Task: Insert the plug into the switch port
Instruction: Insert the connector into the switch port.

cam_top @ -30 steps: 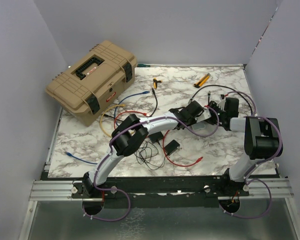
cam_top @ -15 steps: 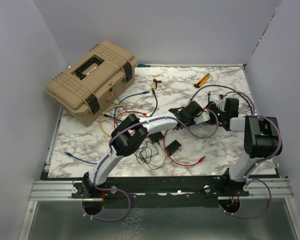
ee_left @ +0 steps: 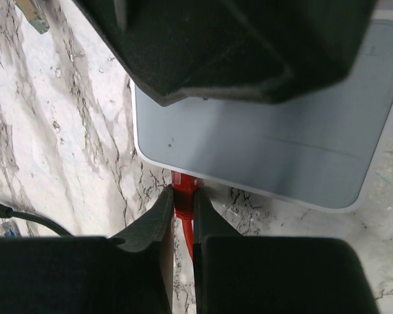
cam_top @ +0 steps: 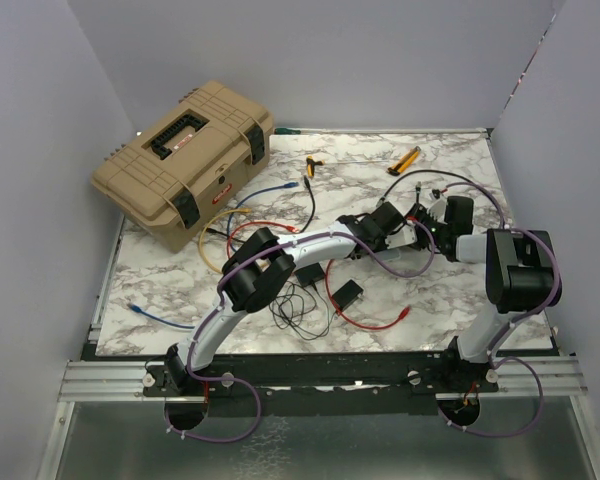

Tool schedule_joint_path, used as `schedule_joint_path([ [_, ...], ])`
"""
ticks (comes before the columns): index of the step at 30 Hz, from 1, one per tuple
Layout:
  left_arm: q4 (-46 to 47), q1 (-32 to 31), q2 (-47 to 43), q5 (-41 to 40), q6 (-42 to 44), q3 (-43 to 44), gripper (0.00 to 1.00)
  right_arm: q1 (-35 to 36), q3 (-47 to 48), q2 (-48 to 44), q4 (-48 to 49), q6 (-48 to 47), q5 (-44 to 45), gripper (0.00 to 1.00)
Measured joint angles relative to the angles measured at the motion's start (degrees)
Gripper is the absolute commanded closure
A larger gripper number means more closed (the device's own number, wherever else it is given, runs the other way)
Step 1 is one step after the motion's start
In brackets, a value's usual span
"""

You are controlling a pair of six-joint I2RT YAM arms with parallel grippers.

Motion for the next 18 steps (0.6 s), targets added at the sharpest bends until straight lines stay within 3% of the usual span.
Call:
schedule_joint_path([
  [9, -0.9, -0.1, 0.0, -1.9, -1.5, 0.3, 1.00, 0.9, 0.6, 0.8, 0.6, -0.7, -0.8, 0.50],
  [18, 6.2, -0.5, -1.8, -5.0, -4.8, -5.0, 1.00, 1.5, 1.0, 1.2, 1.3, -1.2, -0.8, 0.51],
])
